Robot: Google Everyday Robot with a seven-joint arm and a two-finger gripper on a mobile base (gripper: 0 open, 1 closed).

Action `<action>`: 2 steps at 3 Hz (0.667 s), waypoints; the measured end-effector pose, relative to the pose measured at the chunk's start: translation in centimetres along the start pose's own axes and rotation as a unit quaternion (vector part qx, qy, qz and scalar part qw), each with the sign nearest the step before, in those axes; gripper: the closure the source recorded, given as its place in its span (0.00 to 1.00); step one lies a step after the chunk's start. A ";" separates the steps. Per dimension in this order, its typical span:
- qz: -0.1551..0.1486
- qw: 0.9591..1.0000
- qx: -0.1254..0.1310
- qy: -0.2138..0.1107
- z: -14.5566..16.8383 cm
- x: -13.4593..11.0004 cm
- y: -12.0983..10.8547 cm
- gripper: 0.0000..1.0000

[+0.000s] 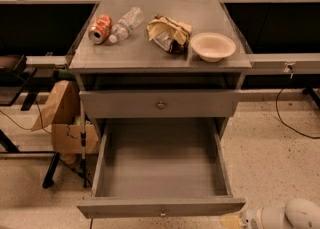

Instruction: Close middle drawer

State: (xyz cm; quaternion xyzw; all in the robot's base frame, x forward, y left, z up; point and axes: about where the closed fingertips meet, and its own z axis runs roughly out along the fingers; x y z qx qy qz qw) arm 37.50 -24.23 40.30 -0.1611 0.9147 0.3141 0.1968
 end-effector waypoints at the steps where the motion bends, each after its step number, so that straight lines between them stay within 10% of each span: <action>1: 0.008 0.999 -0.009 -0.033 0.6 -2.8 -0.4 1.00; 2: 0.015 0.999 -0.006 -0.052 0.2 -3.1 -0.3 1.00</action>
Offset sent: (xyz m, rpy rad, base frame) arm 0.0798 -0.0177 0.0378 0.1094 -0.1923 -0.2804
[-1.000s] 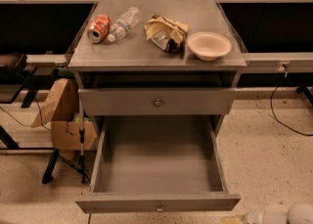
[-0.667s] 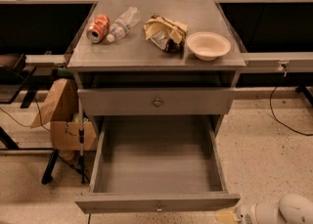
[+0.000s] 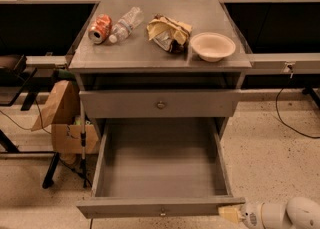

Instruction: Close middle drawer

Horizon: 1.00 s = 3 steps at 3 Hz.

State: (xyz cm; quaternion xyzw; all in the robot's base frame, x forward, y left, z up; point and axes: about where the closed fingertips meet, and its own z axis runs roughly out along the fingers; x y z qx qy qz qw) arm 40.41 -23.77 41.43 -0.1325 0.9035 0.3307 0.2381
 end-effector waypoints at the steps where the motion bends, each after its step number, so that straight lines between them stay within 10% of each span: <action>1: 0.000 1.000 0.000 0.000 0.0 0.1 0.0 1.00; 3: 0.006 1.000 0.005 -0.021 -0.3 -0.1 0.0 1.00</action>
Offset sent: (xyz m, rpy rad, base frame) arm 0.0774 -0.0216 0.0357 0.0733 -0.2200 -0.3222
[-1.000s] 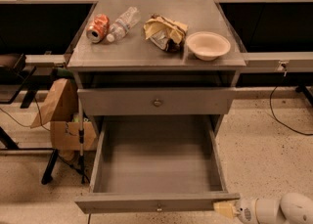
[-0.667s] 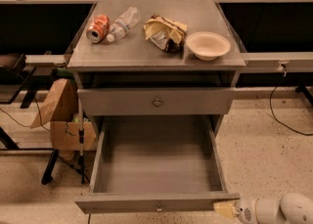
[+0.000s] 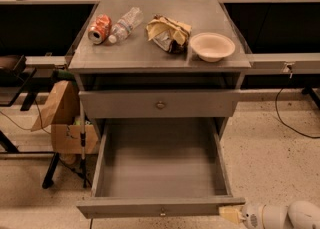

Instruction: Close middle drawer

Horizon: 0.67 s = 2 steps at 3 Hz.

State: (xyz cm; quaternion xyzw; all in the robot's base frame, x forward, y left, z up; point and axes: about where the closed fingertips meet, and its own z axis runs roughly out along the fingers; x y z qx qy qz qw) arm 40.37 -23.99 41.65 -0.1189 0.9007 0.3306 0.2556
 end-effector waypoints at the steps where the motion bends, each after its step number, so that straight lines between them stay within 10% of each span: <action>1: 0.004 1.000 0.001 -0.011 0.0 -0.1 0.0 1.00; 2: 0.004 1.000 -0.004 -0.020 0.8 -0.8 0.5 1.00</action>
Offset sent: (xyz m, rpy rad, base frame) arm 0.1447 0.0398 0.0354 -0.0143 -0.2808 -0.2034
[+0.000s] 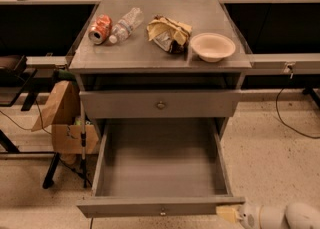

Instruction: Close middle drawer

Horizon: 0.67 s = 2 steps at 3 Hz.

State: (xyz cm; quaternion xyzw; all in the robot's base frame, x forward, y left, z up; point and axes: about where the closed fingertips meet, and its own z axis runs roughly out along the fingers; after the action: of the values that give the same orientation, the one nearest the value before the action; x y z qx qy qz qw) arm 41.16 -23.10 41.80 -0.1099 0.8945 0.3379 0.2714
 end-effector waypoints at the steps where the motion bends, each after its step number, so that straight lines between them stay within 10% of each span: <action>1: 0.000 1.000 0.000 0.000 -0.2 0.4 0.2 1.00; 2: -0.003 1.000 0.001 -0.004 0.1 0.1 0.4 1.00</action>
Offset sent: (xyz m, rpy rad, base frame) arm 0.1729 0.1009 0.0351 -0.0442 -0.2825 -0.0906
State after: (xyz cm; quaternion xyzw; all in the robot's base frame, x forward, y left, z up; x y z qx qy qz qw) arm 40.94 -22.78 41.90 -0.1104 0.8936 0.3364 0.2760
